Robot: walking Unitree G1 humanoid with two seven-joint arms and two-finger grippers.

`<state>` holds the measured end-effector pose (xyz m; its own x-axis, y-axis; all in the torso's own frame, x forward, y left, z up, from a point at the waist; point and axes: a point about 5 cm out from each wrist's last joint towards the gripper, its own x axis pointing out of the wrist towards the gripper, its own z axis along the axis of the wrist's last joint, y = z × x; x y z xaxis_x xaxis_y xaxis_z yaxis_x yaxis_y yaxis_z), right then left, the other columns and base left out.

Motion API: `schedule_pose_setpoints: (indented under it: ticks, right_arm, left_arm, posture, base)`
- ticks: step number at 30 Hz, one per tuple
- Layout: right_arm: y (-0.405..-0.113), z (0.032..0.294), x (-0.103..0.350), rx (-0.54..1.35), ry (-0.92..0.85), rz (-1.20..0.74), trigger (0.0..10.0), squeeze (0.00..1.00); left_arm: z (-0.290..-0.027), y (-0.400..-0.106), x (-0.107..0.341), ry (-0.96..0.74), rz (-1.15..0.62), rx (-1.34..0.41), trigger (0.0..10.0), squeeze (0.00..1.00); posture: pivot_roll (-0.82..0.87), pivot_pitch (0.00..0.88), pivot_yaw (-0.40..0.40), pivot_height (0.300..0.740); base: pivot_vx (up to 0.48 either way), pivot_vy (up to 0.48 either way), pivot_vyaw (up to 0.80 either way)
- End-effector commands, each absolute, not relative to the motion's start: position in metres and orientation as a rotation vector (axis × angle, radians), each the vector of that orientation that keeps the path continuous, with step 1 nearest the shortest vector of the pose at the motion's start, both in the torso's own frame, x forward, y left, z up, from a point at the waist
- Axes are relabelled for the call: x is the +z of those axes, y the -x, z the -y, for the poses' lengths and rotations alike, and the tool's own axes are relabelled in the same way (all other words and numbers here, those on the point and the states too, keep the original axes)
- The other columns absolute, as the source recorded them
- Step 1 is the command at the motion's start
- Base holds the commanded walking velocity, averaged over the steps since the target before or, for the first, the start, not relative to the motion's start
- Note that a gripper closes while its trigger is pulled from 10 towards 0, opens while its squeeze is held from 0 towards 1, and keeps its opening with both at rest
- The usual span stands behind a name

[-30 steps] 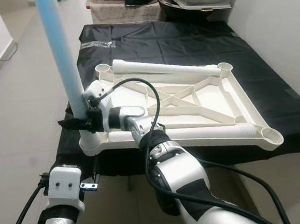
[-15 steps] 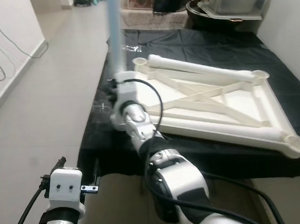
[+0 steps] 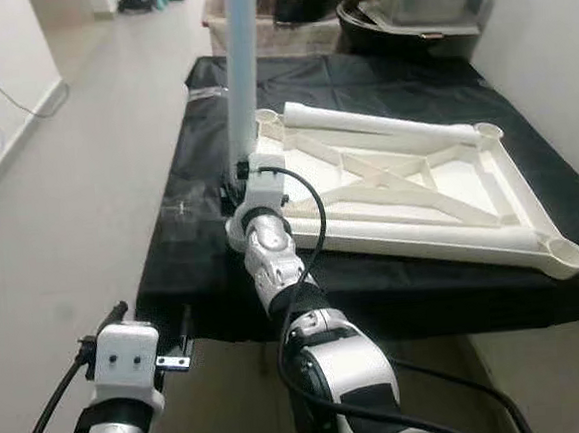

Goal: Building children table

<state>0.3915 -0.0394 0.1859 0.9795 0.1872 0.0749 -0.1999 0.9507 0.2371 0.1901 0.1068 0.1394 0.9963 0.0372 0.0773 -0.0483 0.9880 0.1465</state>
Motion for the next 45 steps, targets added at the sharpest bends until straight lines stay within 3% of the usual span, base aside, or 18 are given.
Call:
schedule_pose_setpoints:
  ticks: [1, 5, 6, 9, 11, 14, 26, 27, 33, 36, 39, 45]
  right_arm:
    - [-0.389, 0.029, 0.191, 0.317, -0.285, 0.089, 10.0, 0.00]
    - [-0.386, 0.021, 0.201, 0.648, -0.310, 0.111, 10.0, 0.00]
    - [-0.386, 0.021, 0.201, 0.648, -0.310, 0.111, 10.0, 0.00]
    - [-0.381, 0.018, 0.198, 0.896, -0.240, 0.063, 10.0, 0.00]
    - [-0.381, 0.018, 0.198, 0.896, -0.240, 0.063, 10.0, 0.00]
    - [-0.371, 0.014, 0.191, 1.179, -0.104, -0.028, 10.0, 0.00]
    - [-0.352, -0.010, 0.197, 1.556, -0.037, -0.103, 10.0, 0.00]
    - [-0.353, -0.013, 0.200, 1.543, -0.057, -0.094, 0.0, 0.00]
    - [-0.362, -0.016, 0.209, 1.392, -0.076, -0.031, 0.0, 0.00]
    - [-0.371, -0.011, 0.210, 1.199, -0.072, 0.005, 0.0, 0.00]
    - [-0.373, -0.010, 0.210, 1.170, -0.077, 0.008, 0.0, 0.00]
    - [-0.385, 0.000, 0.205, 0.878, -0.089, 0.002, 0.0, 0.00]
  left_arm:
    - [-0.102, -0.189, 0.138, -0.122, 0.068, 0.034, 10.0, 0.00]
    - [-0.101, -0.189, 0.138, -0.121, 0.067, 0.034, 10.0, 0.00]
    - [-0.101, -0.189, 0.138, -0.121, 0.067, 0.034, 10.0, 0.00]
    - [-0.101, -0.188, 0.138, -0.121, 0.067, 0.034, 10.0, 0.00]
    - [-0.101, -0.188, 0.138, -0.121, 0.067, 0.034, 10.0, 0.00]
    - [-0.101, -0.188, 0.138, -0.119, 0.068, 0.034, 10.0, 0.00]
    - [-0.097, -0.183, 0.143, -0.110, 0.069, 0.035, 10.0, 0.00]
    - [-0.097, -0.182, 0.144, -0.108, 0.069, 0.036, 10.0, 0.00]
    - [-0.096, -0.181, 0.145, -0.102, 0.070, 0.040, 10.0, 0.00]
    - [-0.096, -0.182, 0.145, -0.102, 0.071, 0.042, 10.0, 0.00]
    - [-0.096, -0.183, 0.145, -0.102, 0.072, 0.042, 10.0, 0.00]
    - [-0.097, -0.184, 0.144, -0.105, 0.071, 0.041, 10.0, 0.00]
  posture:
    - [0.13, 0.083, -0.068, 0.740]
    - [0.13, 0.076, -0.068, 0.740]
    - [0.13, 0.076, -0.068, 0.740]
    - [0.13, 0.070, -0.069, 0.740]
    - [0.13, 0.070, -0.069, 0.740]
    - [0.13, 0.077, -0.071, 0.740]
    - [0.17, 0.125, -0.075, 0.740]
    - [0.16, 0.128, -0.079, 0.740]
    - [0.16, 0.135, -0.084, 0.740]
    - [0.15, 0.132, -0.085, 0.740]
    - [0.15, 0.132, -0.085, 0.740]
    - [0.14, 0.125, -0.083, 0.740]
  base:
    - [0.000, 0.000, 0.00]
    - [0.000, 0.000, 0.00]
    - [0.000, 0.000, 0.00]
    - [0.000, 0.000, 0.00]
    - [0.000, 0.000, 0.00]
    - [0.000, 0.000, 0.00]
    - [0.000, 0.000, 0.00]
    - [0.000, 0.000, 0.00]
    - [0.000, 0.000, 0.00]
    - [0.000, 0.000, 0.00]
    - [0.000, 0.000, 0.00]
    - [0.000, 0.000, 0.00]
